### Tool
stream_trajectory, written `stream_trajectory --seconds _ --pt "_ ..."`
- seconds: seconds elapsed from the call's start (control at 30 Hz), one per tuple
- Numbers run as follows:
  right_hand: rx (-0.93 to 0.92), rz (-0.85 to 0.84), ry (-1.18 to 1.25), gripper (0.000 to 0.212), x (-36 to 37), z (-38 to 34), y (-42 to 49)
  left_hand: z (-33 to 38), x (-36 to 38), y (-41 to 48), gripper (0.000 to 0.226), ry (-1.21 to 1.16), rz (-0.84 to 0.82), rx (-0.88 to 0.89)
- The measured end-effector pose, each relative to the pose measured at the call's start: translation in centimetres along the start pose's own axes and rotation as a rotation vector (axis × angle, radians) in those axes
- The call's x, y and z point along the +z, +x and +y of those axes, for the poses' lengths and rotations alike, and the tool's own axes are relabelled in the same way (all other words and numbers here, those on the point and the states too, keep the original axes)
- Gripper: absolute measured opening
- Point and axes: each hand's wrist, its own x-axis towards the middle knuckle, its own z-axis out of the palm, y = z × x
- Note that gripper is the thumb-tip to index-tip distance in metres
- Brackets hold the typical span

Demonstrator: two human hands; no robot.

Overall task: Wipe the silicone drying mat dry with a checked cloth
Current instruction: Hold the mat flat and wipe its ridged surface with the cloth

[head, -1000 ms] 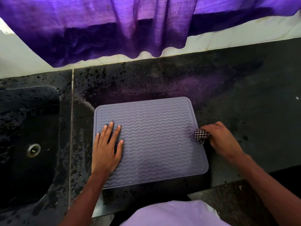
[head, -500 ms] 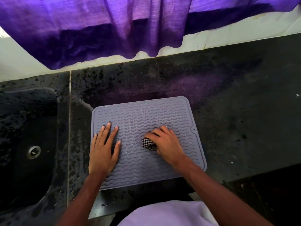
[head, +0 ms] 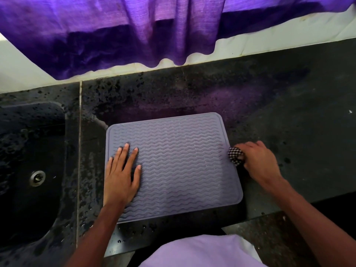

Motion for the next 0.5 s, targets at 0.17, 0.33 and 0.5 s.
stream_trajectory --seconds 0.17,0.33,0.5 --pt "0.004 0.03 0.392 0.056 -1.8 -3.8 1.2 0.2 -0.1 0.0 0.059 0.011 -0.002 0.001" --pt "-0.273 -0.106 0.394 0.047 0.9 -11.2 1.8 0.0 -0.1 0.0 0.058 0.0 -0.003 0.008" --pt "-0.189 -0.089 0.24 0.051 1.7 -10.7 1.3 -0.3 -0.1 0.0 0.058 -0.016 0.002 0.015"
